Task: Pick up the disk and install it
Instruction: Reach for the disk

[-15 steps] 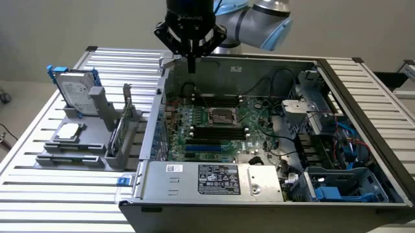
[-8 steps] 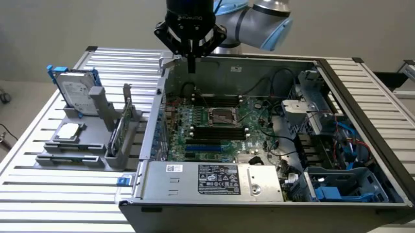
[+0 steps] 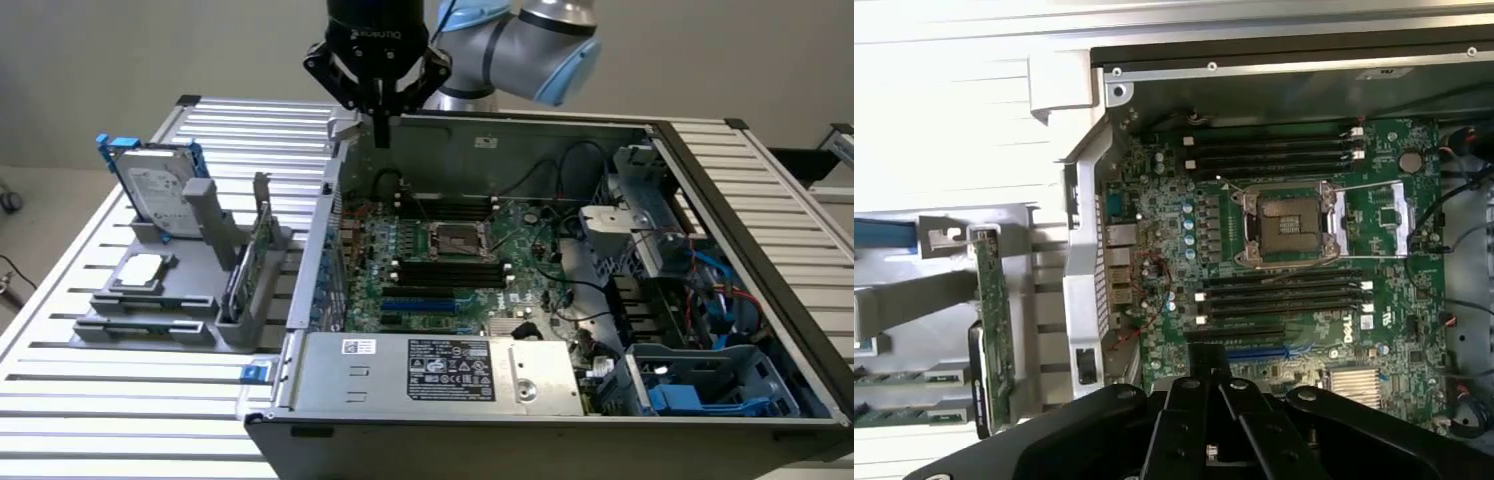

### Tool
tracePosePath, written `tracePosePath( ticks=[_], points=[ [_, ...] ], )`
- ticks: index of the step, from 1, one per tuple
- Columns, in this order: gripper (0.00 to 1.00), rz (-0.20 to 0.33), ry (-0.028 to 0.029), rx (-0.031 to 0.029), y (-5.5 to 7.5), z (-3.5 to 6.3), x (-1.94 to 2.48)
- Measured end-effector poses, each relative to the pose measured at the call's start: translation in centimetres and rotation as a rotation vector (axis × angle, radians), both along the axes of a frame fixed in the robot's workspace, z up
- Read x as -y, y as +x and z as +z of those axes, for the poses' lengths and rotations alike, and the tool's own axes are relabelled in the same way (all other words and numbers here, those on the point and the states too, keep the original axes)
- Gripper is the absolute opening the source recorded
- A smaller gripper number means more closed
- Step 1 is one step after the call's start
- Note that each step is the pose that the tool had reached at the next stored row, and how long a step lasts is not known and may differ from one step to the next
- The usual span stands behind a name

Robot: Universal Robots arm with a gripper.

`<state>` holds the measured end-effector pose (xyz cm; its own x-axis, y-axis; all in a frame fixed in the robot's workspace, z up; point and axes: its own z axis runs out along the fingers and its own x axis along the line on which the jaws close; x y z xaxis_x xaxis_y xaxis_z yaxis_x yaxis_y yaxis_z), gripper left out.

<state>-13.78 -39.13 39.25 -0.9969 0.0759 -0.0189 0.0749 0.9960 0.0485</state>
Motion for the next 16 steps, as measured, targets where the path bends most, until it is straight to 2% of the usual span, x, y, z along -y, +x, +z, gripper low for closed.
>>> tracePosePath(
  ticks=[5,9,12,16],
  points=[
    [0.11,0.0,-0.001,0.0,-2.1,-0.05,-1.65],
    [0.11,0.0,-0.001,0.0001,-3.9,-0.09,-2.63],
    [0.11,0.0,-0.0012,-0.0001,-5.3,-0.12,-3.17],
    [0.11,0.0,-0.001,0.0001,-7.1,-0.23,-3.62]
  ],
)
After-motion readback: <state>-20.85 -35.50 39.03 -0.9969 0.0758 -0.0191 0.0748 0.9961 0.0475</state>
